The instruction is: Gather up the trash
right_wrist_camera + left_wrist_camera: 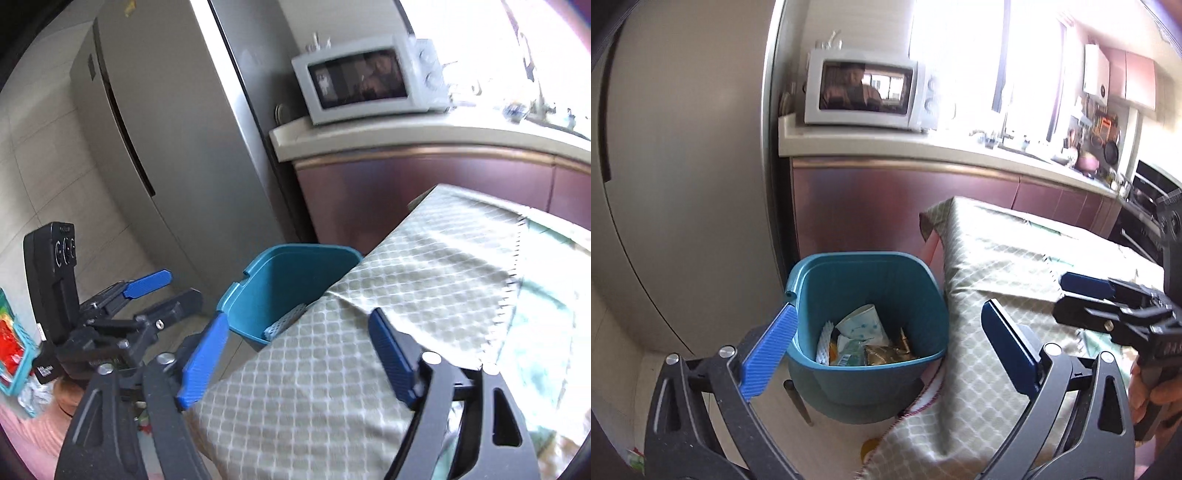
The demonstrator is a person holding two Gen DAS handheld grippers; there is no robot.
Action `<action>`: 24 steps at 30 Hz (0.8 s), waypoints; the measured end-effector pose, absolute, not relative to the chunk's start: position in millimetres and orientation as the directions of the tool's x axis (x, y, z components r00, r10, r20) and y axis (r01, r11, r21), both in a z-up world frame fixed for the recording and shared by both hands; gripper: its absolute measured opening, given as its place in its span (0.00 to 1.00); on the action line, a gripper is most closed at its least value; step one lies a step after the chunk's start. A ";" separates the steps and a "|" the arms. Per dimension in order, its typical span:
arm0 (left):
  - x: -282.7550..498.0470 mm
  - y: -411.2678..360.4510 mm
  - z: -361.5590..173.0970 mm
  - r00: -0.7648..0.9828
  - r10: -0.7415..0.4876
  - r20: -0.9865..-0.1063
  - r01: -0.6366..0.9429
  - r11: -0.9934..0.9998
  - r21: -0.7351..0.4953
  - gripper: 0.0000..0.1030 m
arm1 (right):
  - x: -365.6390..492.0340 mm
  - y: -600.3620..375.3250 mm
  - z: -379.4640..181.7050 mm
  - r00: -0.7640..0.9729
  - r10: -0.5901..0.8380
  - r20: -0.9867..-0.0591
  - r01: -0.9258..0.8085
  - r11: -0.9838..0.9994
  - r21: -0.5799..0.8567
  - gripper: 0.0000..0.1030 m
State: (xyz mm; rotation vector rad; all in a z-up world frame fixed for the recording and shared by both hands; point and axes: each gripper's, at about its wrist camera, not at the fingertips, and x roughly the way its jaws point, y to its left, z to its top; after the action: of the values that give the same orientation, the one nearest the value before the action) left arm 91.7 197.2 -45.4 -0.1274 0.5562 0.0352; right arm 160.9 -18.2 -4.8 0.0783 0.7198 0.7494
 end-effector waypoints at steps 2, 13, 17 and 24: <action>79.2 189.6 -39.9 0.866 0.007 -0.500 -0.070 0.992 -0.107 0.95 | 144.4 -27.9 -0.3 0.561 0.625 -0.543 -0.585 0.763 0.275 0.85; 19.0 129.0 -21.8 0.931 -0.004 -0.364 -0.016 0.999 -0.051 0.95 | 65.7 -96.3 8.6 0.801 0.421 -0.426 -0.402 0.905 0.141 0.94; 0.9 112.9 -15.0 0.947 0.004 -0.321 -0.015 0.999 -0.032 0.95 | 52.2 -120.0 7.7 0.845 0.353 -0.402 -0.328 0.935 0.131 0.94; -24.5 89.8 -8.5 0.960 0.003 -0.281 -0.003 1.000 0.000 0.95 | 27.1 -147.7 6.7 0.904 0.235 -0.359 -0.215 0.972 0.094 0.94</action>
State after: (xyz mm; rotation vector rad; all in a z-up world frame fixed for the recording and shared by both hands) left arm -24.5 89.8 -8.5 -0.0002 0.2850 0.0026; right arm 27.1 -147.7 6.7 0.0525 0.3769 0.2325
